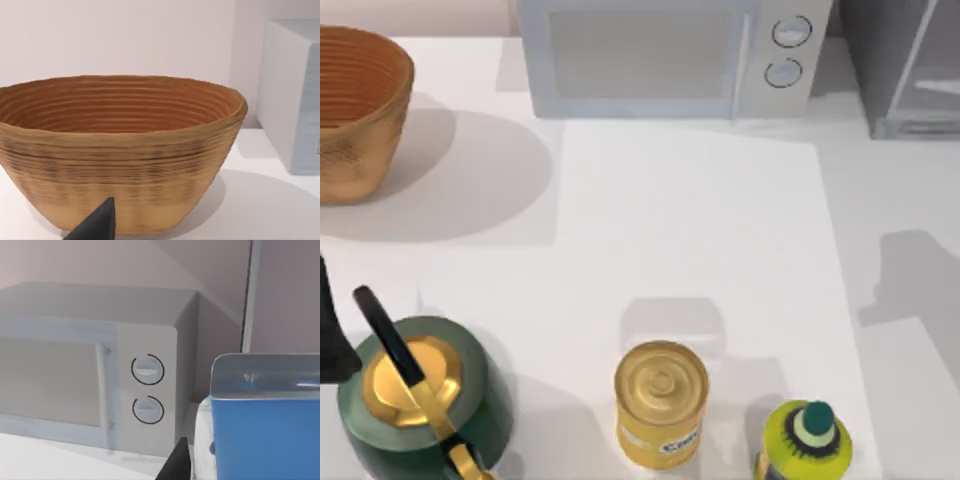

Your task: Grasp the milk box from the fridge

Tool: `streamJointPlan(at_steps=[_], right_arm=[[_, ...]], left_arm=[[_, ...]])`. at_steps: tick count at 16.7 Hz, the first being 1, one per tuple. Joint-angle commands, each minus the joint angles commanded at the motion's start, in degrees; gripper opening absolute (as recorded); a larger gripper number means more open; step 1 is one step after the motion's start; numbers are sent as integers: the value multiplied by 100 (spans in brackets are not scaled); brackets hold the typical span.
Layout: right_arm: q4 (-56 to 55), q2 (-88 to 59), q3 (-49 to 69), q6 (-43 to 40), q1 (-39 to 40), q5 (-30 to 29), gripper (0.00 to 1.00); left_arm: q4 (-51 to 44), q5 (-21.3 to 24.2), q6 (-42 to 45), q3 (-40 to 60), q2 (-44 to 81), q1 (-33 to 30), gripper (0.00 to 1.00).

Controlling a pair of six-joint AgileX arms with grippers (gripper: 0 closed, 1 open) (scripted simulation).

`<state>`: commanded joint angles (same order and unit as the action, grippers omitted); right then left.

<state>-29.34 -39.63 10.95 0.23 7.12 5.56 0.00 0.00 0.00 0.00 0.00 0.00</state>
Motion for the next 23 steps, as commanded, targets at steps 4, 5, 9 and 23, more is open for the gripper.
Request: streamJointPlan(at_steps=[4, 5, 9, 23], right_arm=[[-751, -1050, 268, 32, 212, 164, 0], [-945, -1306, 341, 44, 274, 214, 0], [-1707, -2344, 620, 55, 470, 362, 0], [-4356, -5990, 1581, 50, 1199, 924, 0]], left_arm=[[0, 0, 0, 0, 0, 0, 100], [0, 0, 0, 0, 0, 0, 100], [0, 0, 0, 0, 0, 0, 100], [0, 0, 0, 0, 0, 0, 100]])
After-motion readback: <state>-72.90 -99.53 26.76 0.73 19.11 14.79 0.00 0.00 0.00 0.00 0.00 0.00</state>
